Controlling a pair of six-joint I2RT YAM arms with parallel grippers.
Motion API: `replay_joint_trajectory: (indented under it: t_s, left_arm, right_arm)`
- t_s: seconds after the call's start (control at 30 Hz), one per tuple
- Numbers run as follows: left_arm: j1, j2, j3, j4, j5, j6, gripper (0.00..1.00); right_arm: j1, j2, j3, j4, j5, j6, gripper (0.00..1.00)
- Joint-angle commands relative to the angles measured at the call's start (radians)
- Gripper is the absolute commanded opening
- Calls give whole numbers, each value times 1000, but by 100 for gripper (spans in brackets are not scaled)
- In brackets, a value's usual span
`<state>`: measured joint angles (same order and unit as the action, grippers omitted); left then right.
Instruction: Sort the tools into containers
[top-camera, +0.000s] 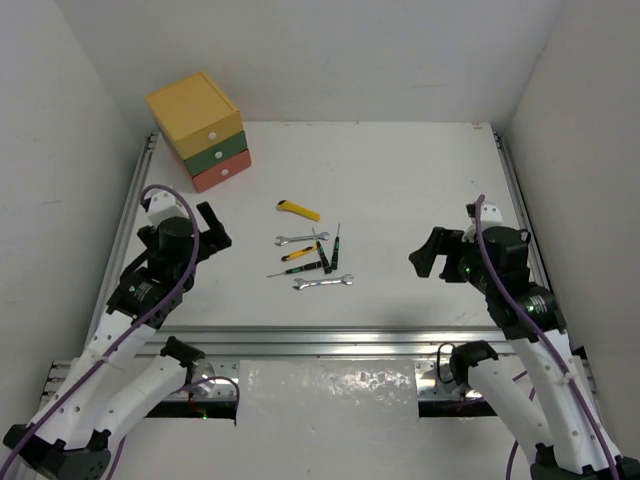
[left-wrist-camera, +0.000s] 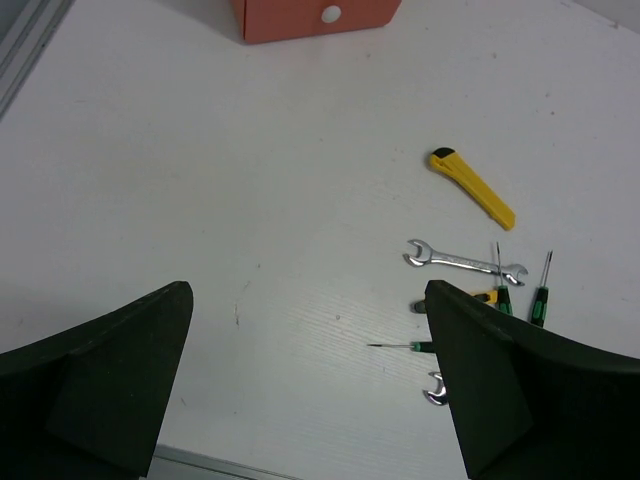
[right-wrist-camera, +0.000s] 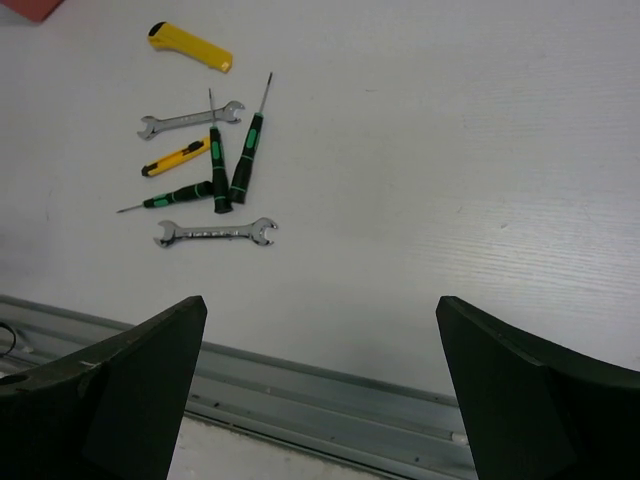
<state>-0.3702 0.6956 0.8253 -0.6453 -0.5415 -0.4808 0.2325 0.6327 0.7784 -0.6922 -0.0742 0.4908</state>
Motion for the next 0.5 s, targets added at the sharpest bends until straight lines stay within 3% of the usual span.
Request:
replay_joint_trajectory:
  t_s: [0.0,0.23,0.33,0.47]
  left_arm:
    - [7,-18,17,9,-35,-27,100]
    - [7,73,43,94,-46,-159,100]
    - [5,335,127,203,-148,-180,100]
    - [5,687,435,132,-334,-163,100]
  right_arm:
    - [5,-16,7,26,21,15,99]
    - [5,-60,-95,169,-128,51,99]
    - [5,-33,-114,206,-211,78,99]
    - [5,27,-102,178,-231,69,99]
